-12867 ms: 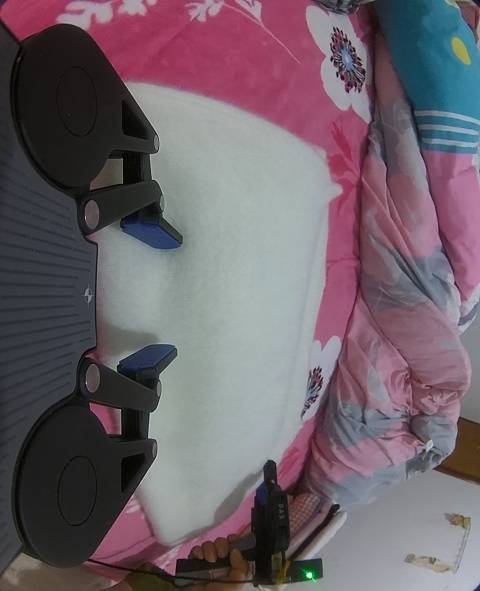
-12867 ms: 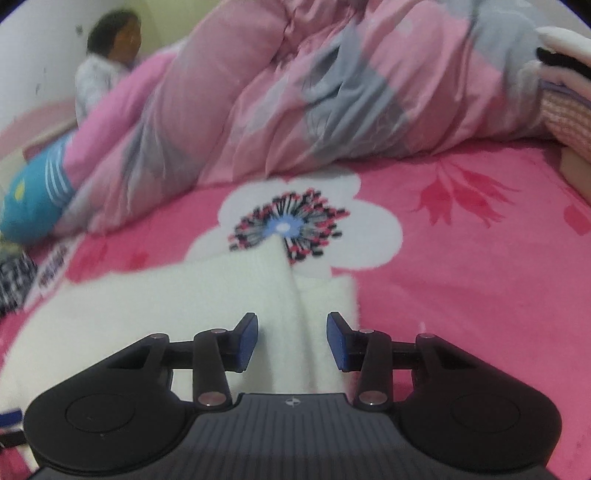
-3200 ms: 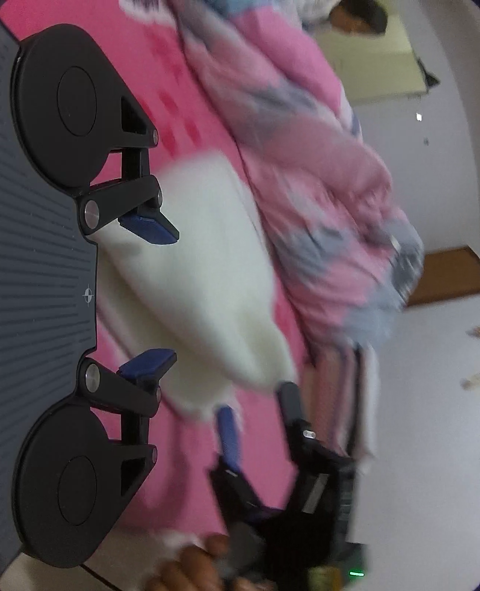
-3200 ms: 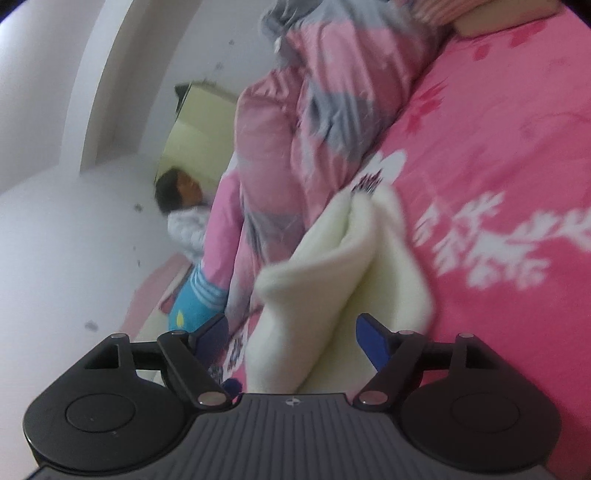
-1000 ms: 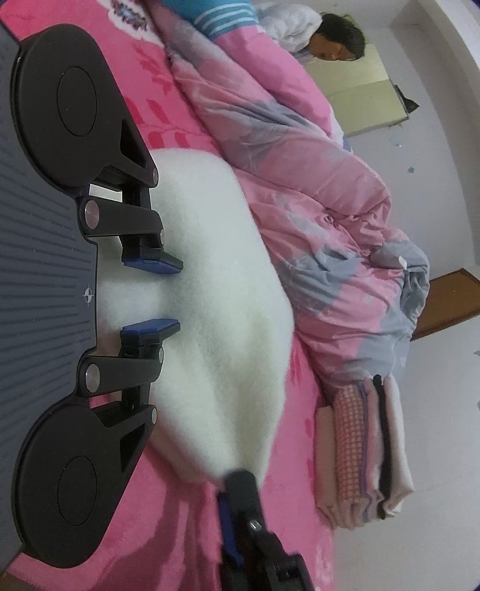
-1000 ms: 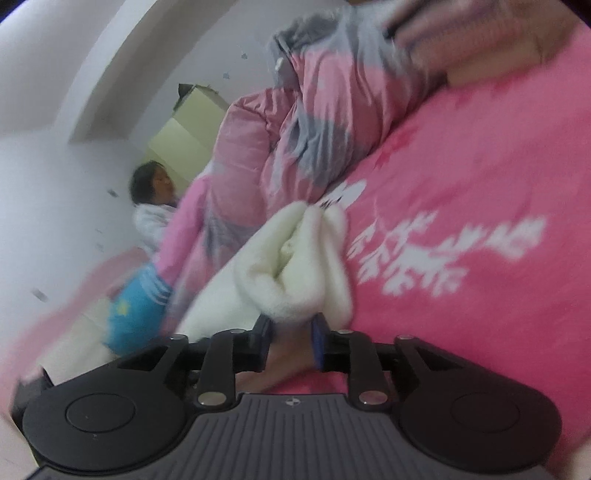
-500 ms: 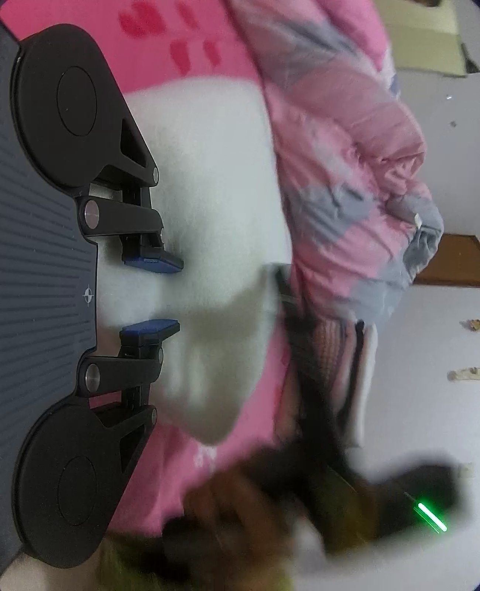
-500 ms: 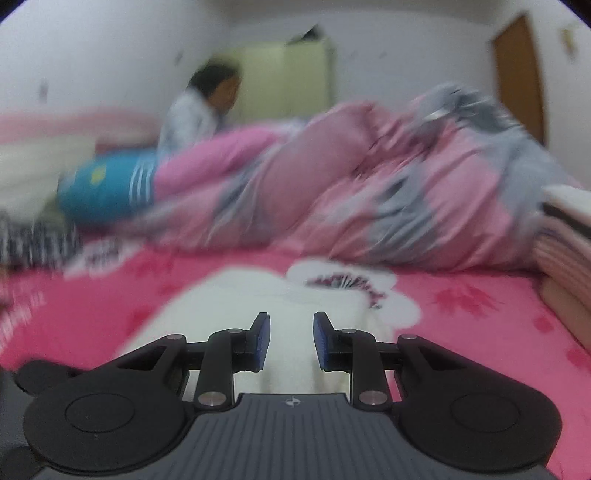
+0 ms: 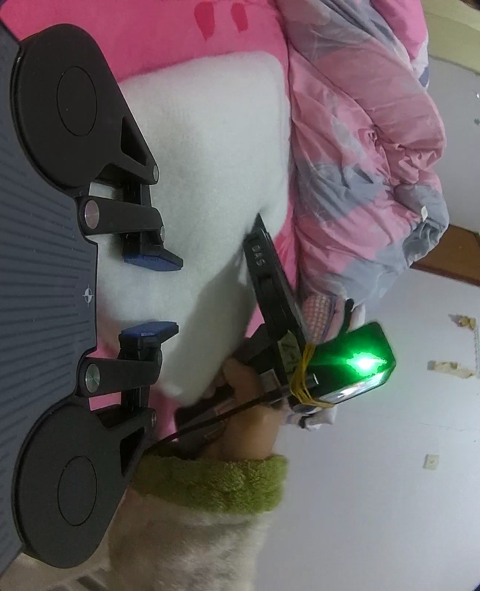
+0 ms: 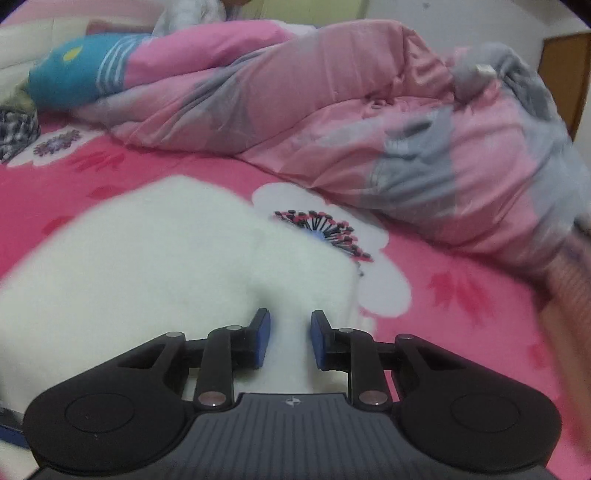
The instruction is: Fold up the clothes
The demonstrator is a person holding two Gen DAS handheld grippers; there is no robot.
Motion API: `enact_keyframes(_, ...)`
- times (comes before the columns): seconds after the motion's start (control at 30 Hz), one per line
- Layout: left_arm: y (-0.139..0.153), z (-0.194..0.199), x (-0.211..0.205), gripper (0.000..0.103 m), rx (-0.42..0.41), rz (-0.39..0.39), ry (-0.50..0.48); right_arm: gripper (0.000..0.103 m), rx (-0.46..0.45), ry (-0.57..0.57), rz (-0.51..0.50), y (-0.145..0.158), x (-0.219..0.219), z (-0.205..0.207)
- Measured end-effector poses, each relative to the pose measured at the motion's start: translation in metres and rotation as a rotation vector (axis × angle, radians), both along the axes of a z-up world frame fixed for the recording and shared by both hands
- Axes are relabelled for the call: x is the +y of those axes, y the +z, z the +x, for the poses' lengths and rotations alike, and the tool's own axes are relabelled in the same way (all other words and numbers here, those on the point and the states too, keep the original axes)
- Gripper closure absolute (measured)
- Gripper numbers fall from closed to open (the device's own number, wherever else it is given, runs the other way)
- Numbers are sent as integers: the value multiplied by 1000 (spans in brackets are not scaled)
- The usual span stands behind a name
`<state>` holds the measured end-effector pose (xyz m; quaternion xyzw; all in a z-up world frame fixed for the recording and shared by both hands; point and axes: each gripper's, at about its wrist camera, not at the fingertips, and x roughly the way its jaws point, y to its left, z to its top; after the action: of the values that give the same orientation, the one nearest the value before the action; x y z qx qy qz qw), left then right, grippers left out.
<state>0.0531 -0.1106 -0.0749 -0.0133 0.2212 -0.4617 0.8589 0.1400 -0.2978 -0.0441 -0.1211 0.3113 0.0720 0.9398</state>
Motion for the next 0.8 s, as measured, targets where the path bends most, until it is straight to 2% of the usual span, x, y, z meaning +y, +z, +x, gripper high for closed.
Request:
enact_keyframes(0.03, 2, -1, 4, 73, 7, -14, 3, 79, -1, -7, 21, 1, -2, 0)
enact_keyframes(0.13, 7, -4, 11, 73, 30, -34, 24, 79, 15, 14, -115, 13, 17, -1)
enact_keyframes(0.17, 7, -4, 11, 73, 39, -26, 39, 78, -2, 26, -123, 22, 24, -1)
enact_keyframes(0.23, 1, -4, 7, 73, 63, 6, 69, 78, -47, 50, -112, 44, 40, -1)
enact_keyframes(0.3, -2, -3, 5, 73, 64, 3, 79, 78, -85, 140, -34, 61, 59, 2)
enact_keyframes(0.4, -4, -4, 4, 73, 61, -3, 87, 79, -33, 243, 29, 49, 82, 24)
enact_keyframes(0.43, -5, -4, 4, 73, 65, -7, 87, 79, 19, 234, -5, 29, 88, 35)
enact_keyframes(0.53, -6, -1, 6, 73, 92, -14, 79, 79, 101, 177, 14, -5, 78, 56)
enact_keyframes(0.6, -6, 0, 8, 73, 113, -29, 79, 78, 124, 141, 12, 6, 81, 61)
enact_keyframes(0.63, -6, 1, 9, 73, 123, -35, 79, 78, 120, 148, -21, 12, 86, 61)
enact_keyframes(0.7, -6, 1, 8, 73, 120, -35, 78, 78, 89, 202, -50, 23, 102, 60)
enact_keyframes(0.8, -7, -1, 7, 73, 106, -32, 78, 78, 71, 270, -6, 26, 124, 74)
